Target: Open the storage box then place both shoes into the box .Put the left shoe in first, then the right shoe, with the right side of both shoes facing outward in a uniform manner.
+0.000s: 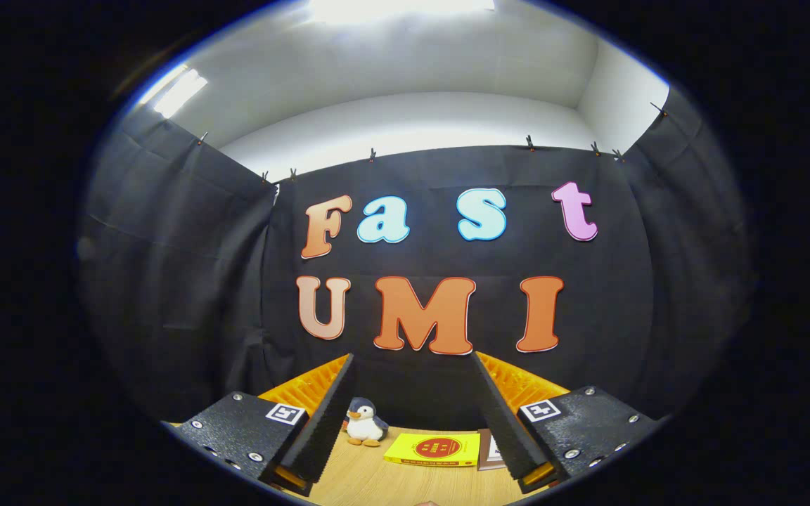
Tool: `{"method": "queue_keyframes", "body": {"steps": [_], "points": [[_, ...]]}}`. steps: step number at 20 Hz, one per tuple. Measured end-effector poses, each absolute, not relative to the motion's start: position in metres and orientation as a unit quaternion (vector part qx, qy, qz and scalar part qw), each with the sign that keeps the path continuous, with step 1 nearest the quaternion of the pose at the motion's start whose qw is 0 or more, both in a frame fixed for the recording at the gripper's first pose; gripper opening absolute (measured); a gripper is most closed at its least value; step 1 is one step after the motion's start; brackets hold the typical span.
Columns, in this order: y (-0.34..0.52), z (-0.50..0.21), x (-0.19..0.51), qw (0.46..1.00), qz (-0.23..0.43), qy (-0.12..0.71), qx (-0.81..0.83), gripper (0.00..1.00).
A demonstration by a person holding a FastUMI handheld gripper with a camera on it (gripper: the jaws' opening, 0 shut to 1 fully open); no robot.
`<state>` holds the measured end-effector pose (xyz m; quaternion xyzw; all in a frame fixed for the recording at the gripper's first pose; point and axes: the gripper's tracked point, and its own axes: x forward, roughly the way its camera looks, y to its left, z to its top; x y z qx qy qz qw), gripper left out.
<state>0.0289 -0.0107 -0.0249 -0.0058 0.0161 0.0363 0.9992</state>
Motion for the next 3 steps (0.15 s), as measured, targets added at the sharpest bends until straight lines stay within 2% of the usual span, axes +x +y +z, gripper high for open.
{"method": "queue_keyframes", "body": {"steps": [3], "points": [[-0.0053, -0.0261, 0.0233, 0.999, 0.038, 0.02, -0.004, 0.96]]}}
